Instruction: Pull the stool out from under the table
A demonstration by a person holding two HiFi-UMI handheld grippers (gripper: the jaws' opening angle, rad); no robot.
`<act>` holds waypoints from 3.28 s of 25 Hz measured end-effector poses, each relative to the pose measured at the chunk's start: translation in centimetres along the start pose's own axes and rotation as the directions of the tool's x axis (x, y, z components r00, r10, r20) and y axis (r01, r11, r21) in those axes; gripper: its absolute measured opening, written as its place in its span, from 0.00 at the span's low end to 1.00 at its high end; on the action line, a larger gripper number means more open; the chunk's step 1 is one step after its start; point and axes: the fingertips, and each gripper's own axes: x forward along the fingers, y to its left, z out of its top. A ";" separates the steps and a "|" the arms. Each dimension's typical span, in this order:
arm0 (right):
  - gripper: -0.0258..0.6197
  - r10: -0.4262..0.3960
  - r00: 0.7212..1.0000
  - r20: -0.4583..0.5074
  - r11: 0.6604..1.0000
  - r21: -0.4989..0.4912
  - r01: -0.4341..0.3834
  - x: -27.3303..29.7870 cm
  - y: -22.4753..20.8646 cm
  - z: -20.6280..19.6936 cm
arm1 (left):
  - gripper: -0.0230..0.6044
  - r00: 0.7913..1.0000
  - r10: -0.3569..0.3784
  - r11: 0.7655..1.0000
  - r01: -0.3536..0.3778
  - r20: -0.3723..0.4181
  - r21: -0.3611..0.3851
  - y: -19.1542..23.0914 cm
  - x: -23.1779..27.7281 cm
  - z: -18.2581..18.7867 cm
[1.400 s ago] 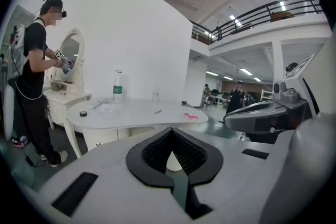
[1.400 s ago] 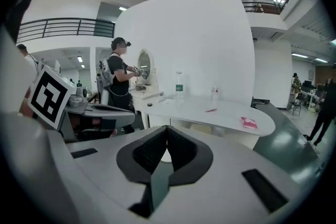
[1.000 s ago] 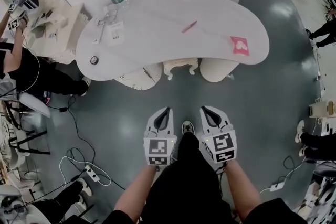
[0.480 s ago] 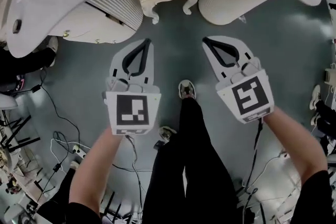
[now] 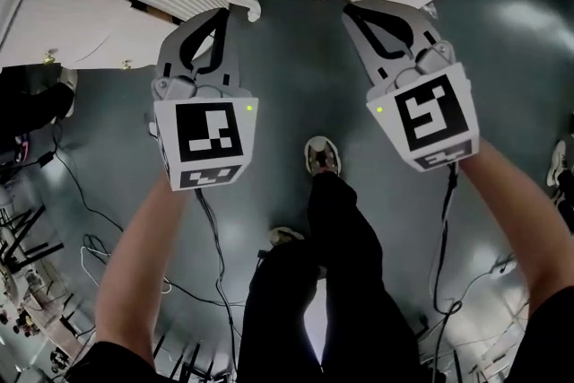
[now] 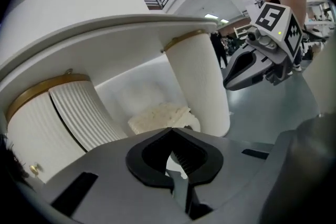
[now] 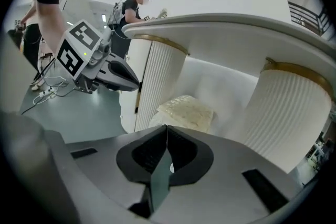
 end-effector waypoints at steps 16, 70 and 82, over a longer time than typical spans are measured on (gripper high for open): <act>0.38 -0.259 0.932 -0.254 0.955 0.080 0.287 20.2 -9.6 -14.9 | 0.51 0.961 0.205 0.956 -0.237 -0.185 -0.175 2.6 19.8 -14.3; 0.41 -0.201 0.908 -0.368 0.943 0.179 0.281 2.8 9.1 -22.9 | 0.46 0.959 0.108 0.963 -0.167 -0.263 -0.212 -13.5 1.8 -21.0; 0.41 -0.167 0.918 -0.360 0.953 0.182 0.244 -5.5 17.5 -26.4 | 0.46 0.946 0.081 0.962 -0.156 -0.314 -0.223 -21.6 -7.4 -23.9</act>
